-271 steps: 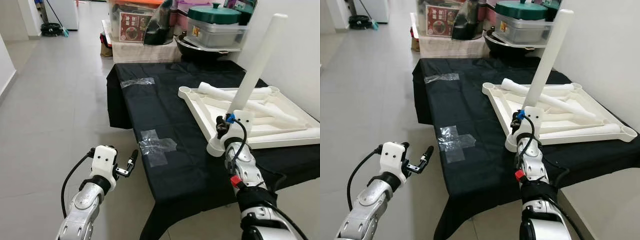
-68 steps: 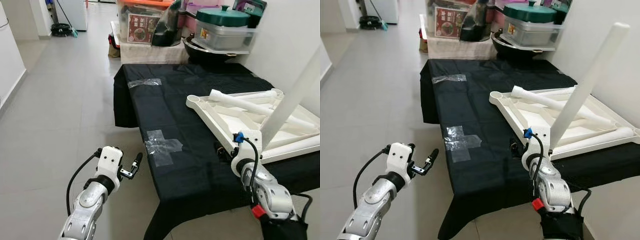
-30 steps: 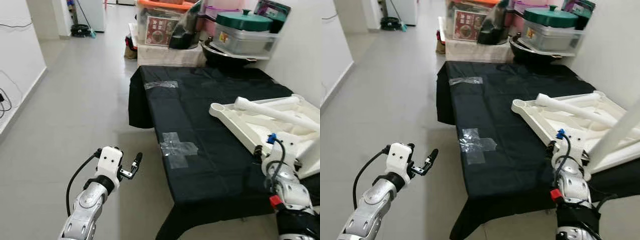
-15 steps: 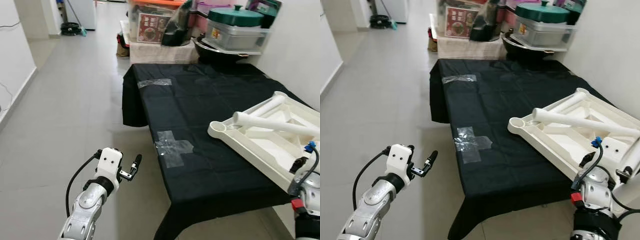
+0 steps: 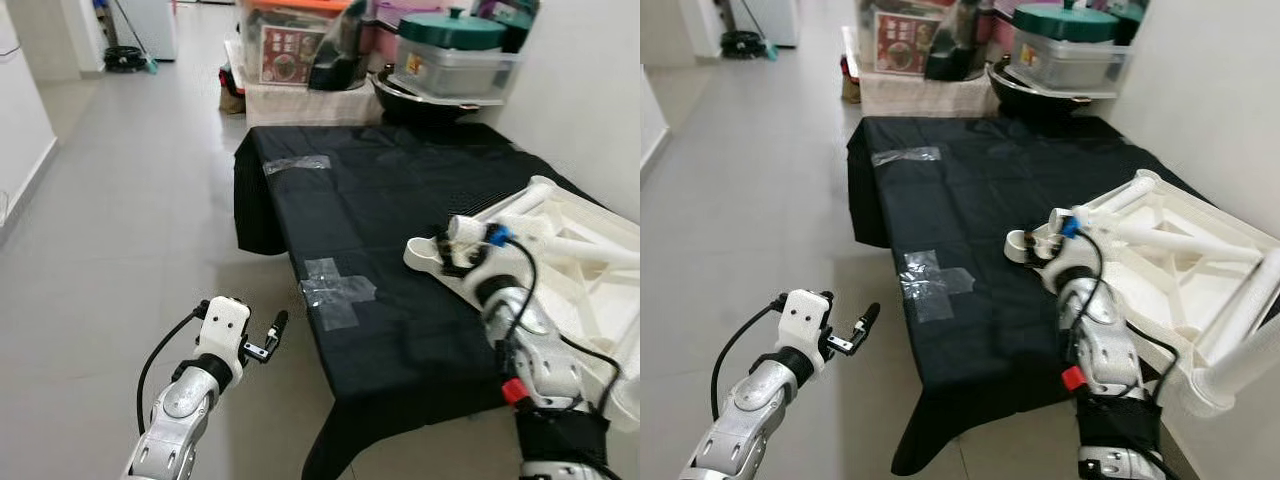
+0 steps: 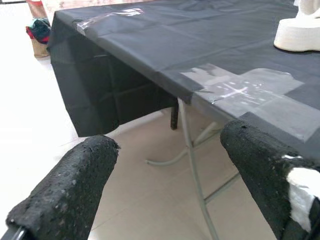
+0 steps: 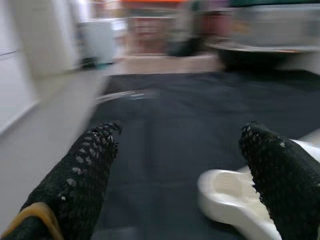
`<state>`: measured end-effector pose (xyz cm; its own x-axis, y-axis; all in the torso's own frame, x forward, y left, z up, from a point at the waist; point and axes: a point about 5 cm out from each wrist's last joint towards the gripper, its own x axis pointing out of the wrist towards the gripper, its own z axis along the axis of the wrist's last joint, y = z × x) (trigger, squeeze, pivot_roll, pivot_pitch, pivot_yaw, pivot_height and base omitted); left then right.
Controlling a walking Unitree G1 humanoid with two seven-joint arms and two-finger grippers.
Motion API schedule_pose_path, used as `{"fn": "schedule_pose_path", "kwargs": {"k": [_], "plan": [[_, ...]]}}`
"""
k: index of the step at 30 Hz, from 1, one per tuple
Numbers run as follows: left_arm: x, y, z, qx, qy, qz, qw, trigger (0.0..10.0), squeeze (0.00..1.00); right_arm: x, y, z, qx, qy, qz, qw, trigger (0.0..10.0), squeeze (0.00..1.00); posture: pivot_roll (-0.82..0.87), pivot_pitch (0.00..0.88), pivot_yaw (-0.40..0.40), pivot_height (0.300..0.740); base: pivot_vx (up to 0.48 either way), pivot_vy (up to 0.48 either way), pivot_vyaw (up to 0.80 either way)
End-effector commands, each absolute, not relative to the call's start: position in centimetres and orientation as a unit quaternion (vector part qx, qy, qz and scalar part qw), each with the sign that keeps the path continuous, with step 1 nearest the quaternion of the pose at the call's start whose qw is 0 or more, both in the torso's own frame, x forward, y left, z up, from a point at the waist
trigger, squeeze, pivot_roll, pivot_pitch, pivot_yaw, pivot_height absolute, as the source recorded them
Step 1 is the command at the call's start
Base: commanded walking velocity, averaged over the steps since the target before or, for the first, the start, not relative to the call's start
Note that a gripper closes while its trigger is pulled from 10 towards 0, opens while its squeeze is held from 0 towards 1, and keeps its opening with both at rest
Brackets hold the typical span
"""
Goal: Building children table
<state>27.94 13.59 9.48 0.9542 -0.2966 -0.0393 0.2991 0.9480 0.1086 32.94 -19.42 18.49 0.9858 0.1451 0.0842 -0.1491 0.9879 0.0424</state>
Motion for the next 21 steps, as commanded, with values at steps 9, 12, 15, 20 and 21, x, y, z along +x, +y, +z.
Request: {"fn": "schedule_pose_path", "kwargs": {"k": [9,12,15,20,21], "plan": [[27.7,13.5,9.2,0.056,0.014,-0.149,0.987,10.0,0.0,32.6,-19.2,17.7,0.003,-0.032,0.116,0.993,10.0,0.0,-0.03,0.0,-0.112,0.74,0.0,0.0,0.0],[28.0,13.6,9.8,0.052,0.003,-0.147,0.988,10.0,0.0,32.4,-18.7,17.6,-0.007,-0.034,0.127,0.991,10.0,0.0,-0.03,0.0,-0.109,0.74,0.0,0.0,0.0],[28.1,13.7,10.0,0.05,-0.002,-0.146,0.988,10.0,0.0,32.4,-18.2,17.5,-0.009,-0.033,0.134,0.99,10.0,0.0,-0.03,0.0,-0.106,0.74,0.0,0.0,0.0],[28.1,13.7,10.2,0.052,-0.006,-0.148,0.988,10.0,0.0,32.2,-16.5,16.9,-0.011,-0.028,0.15,0.988,10.0,0.0,-0.02,0.0,-0.104,0.74,0.0,-0.153,0.0],[28.1,13.7,10.2,0.052,-0.006,-0.148,0.988,10.0,0.0,32.2,-16.5,16.9,-0.011,-0.028,0.15,0.988,10.0,0.0,-0.02,0.0,-0.104,0.74,0.0,-0.382,0.0]]}}
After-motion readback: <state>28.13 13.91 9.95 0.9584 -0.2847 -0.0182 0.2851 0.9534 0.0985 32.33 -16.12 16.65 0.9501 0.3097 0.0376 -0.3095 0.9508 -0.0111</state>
